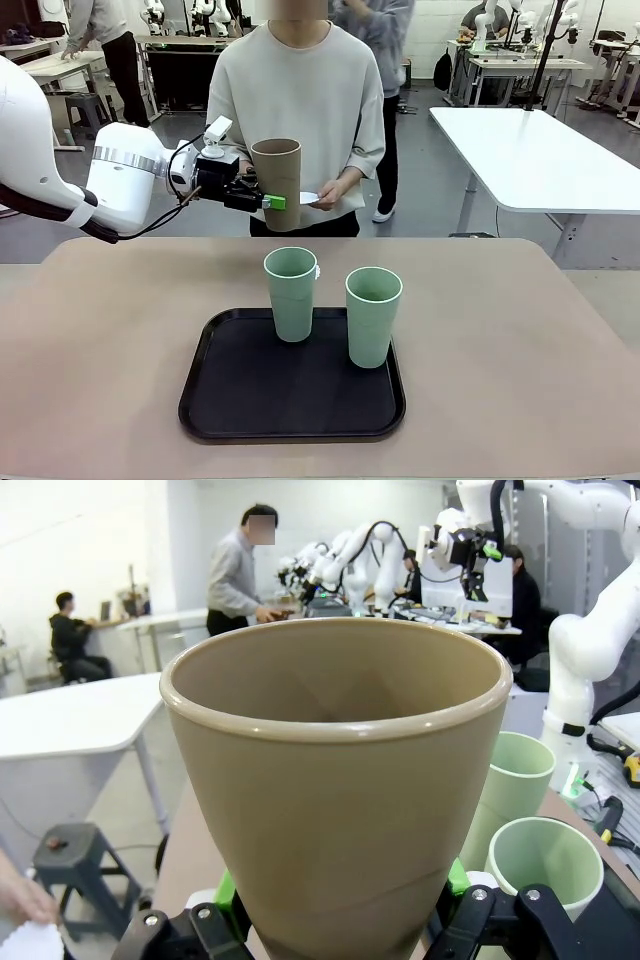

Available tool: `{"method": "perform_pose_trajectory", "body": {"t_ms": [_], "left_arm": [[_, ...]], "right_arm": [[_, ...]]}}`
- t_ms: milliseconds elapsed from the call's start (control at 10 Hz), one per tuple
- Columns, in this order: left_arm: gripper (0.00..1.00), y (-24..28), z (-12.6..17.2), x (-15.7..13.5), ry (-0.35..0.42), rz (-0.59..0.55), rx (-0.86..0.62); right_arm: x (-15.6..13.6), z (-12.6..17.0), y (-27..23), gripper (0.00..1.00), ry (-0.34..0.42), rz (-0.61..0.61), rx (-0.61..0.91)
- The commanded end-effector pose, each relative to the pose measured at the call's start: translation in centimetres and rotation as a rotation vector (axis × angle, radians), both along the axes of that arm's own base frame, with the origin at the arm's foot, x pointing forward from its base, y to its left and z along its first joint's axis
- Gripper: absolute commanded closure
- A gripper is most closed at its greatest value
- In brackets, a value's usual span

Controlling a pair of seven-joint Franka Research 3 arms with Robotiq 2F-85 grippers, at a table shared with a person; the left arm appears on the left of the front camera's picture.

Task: Place coasters on the table and set cups on them.
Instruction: Pick up one Reusable plastic cup and place it on a coaster set by the human.

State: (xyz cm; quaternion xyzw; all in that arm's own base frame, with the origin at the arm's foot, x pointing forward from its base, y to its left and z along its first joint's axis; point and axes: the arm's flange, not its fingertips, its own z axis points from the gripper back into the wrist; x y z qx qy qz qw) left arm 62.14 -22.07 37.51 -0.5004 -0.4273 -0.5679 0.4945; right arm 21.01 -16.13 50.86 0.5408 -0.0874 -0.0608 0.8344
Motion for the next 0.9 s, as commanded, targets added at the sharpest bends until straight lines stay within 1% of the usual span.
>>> {"method": "perform_pose_trajectory", "body": {"t_ms": [0, 100, 200, 500, 800], "left_arm": [[0.16, 0.0, 0.0, 0.0, 0.000, 0.000, 0.000], [0.16, -0.2, -0.5, 0.9, -0.008, -0.005, 0.009], [0.16, -0.2, -1.0, 2.2, -0.004, 0.019, 0.008], [0.16, -0.5, -2.9, 4.9, 0.012, 0.045, 0.005], [0.16, -1.0, -3.8, 6.9, 0.028, 0.058, 0.012]], "right_arm": [[0.2, 0.1, 0.0, 0.00, -0.009, -0.001, 0.023], [0.2, 0.1, 0.0, 0.00, -0.009, -0.001, 0.023], [0.2, 0.1, 0.0, 0.00, -0.009, -0.001, 0.023], [0.2, 0.1, 0.0, 0.00, -0.009, -0.001, 0.023], [0.2, 0.1, 0.0, 0.00, -0.009, -0.001, 0.023]]}}
